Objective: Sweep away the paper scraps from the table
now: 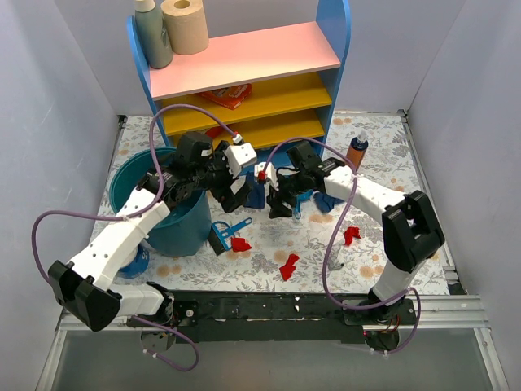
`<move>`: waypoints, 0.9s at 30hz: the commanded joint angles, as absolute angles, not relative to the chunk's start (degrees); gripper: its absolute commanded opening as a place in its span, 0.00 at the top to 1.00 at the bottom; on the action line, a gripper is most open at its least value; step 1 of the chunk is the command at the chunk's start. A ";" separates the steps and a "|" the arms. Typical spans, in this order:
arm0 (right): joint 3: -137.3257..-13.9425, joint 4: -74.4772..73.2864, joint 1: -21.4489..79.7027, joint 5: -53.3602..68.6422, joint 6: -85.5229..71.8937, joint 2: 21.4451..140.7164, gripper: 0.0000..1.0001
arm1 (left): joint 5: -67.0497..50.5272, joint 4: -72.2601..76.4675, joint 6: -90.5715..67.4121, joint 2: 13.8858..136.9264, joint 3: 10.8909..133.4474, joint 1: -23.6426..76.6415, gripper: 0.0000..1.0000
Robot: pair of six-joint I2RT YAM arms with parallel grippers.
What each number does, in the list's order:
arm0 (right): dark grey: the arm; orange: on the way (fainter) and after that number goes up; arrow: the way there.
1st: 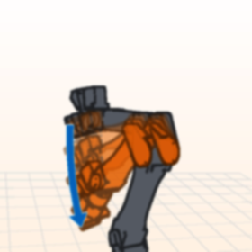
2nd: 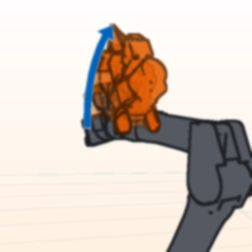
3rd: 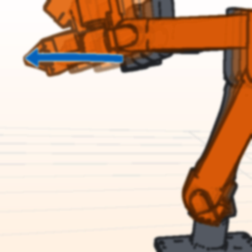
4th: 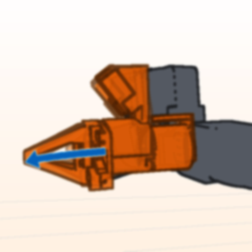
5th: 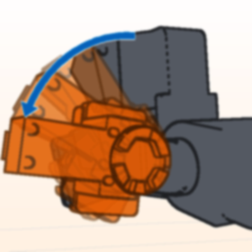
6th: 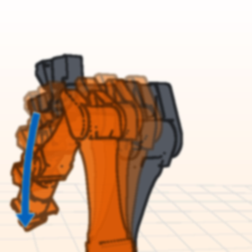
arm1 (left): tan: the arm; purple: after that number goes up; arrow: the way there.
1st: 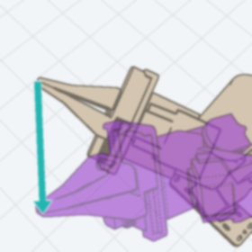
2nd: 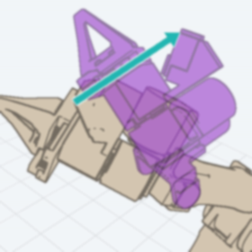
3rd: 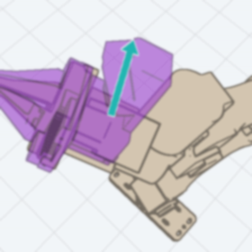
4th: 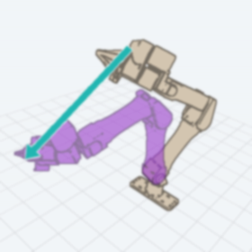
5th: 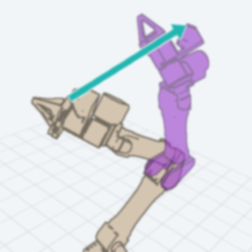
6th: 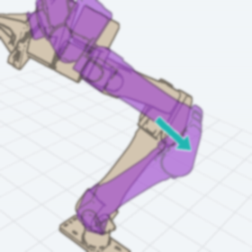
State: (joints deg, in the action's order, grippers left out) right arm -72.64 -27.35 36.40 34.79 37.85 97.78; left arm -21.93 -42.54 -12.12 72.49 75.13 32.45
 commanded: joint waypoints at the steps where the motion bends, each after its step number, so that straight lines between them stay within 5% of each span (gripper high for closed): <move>1: -76.19 -28.13 37.87 42.27 54.57 101.86 0.28 | -21.89 -44.83 -16.17 69.26 77.52 32.61 0.02; 27: -84.03 -24.35 45.70 36.92 58.45 118.12 0.41 | -19.95 -48.60 -17.40 67.68 80.68 32.61 0.03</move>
